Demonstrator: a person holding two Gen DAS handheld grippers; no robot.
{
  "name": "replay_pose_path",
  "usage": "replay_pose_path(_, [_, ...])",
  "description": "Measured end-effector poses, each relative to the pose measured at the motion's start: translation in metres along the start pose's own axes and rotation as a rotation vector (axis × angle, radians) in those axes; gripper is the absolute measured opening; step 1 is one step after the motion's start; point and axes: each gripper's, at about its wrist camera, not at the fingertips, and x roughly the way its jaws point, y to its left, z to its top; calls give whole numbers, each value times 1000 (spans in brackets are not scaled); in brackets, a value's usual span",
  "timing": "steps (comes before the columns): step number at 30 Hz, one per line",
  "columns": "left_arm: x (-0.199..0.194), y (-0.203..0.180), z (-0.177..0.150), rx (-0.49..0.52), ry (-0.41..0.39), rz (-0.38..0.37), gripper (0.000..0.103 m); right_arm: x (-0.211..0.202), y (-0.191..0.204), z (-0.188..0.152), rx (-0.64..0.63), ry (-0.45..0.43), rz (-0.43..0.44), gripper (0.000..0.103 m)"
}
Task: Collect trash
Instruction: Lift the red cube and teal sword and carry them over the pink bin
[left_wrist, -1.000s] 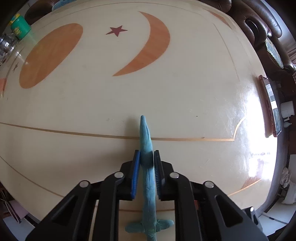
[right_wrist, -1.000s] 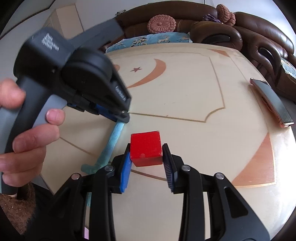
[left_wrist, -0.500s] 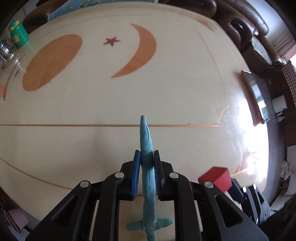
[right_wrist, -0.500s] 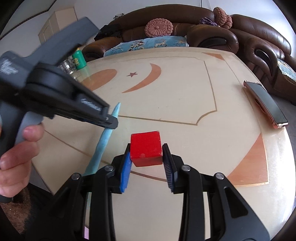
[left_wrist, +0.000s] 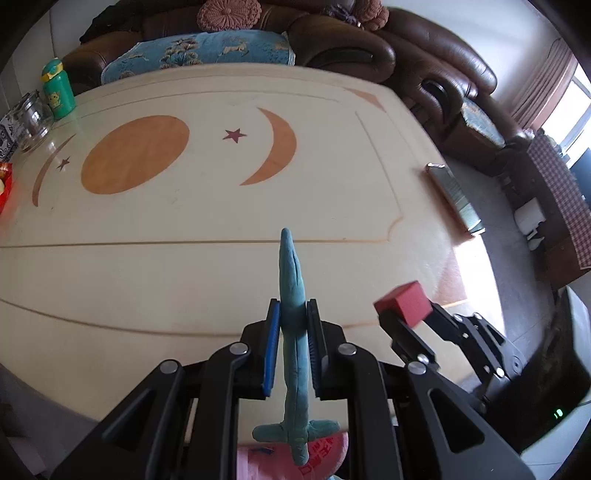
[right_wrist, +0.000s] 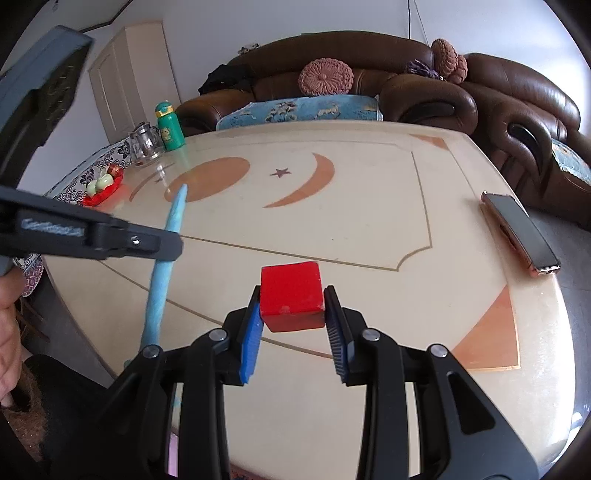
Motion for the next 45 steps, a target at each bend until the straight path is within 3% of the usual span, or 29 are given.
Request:
replay_pose_path(8, [-63, -8, -41, 91, -87, -23, 15, -34, 20, -1, -50, -47, -49, 33])
replay_pose_path(21, [-96, -3, -123, 131, -100, -27, 15, -119, 71, -36, -102, -54, -77, 33])
replay_pose_path(30, [-98, -9, -175, 186, -84, -48, 15, -147, 97, -77, -111, -10, -90, 33])
replay_pose_path(45, [-57, 6, -225, 174, 7, -89, 15, -124, 111, -144, -90, 140, -97, 32])
